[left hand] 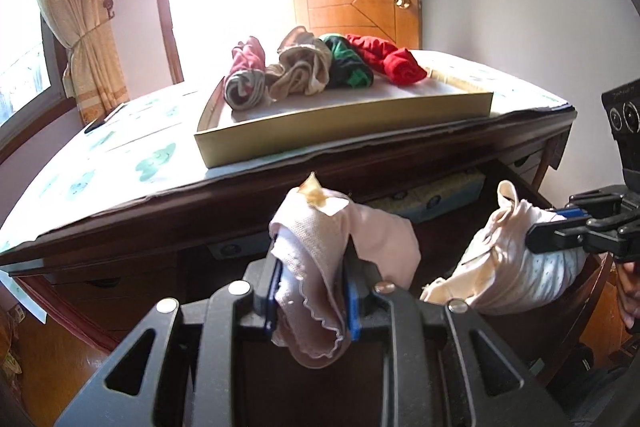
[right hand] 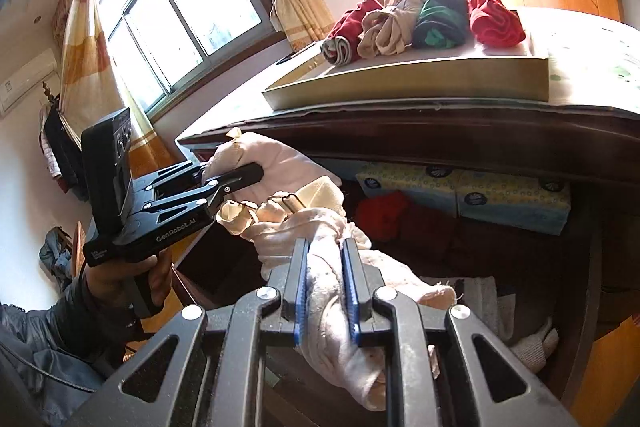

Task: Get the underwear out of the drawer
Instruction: 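Lift the pink underwear and white garment out of the drawer toward the tray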

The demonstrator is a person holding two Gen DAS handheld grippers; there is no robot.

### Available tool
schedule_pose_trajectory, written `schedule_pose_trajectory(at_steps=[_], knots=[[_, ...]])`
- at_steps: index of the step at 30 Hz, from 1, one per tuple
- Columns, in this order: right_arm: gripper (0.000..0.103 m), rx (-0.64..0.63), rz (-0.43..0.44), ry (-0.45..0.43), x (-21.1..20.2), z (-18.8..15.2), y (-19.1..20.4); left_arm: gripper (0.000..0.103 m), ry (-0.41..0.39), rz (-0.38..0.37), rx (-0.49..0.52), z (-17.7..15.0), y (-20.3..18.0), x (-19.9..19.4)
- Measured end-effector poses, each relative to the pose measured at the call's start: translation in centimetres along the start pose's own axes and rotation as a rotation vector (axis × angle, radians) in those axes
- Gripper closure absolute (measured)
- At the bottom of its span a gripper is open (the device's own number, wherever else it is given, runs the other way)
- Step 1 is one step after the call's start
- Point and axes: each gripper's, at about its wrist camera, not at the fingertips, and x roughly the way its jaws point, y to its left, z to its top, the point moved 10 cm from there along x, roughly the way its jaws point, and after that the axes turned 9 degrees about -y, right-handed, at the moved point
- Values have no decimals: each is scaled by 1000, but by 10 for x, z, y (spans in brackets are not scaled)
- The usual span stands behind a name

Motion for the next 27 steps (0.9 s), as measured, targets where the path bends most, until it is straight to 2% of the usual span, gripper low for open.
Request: schedule_pose_trajectory(at_steps=[18,27], knots=[[85,22,3,-100,-18,17,9,80,-125,54,-28,31,6,-26],[85,14,-4,-149,-27,32,10,80,-155,64,-26,45,7,-31]])
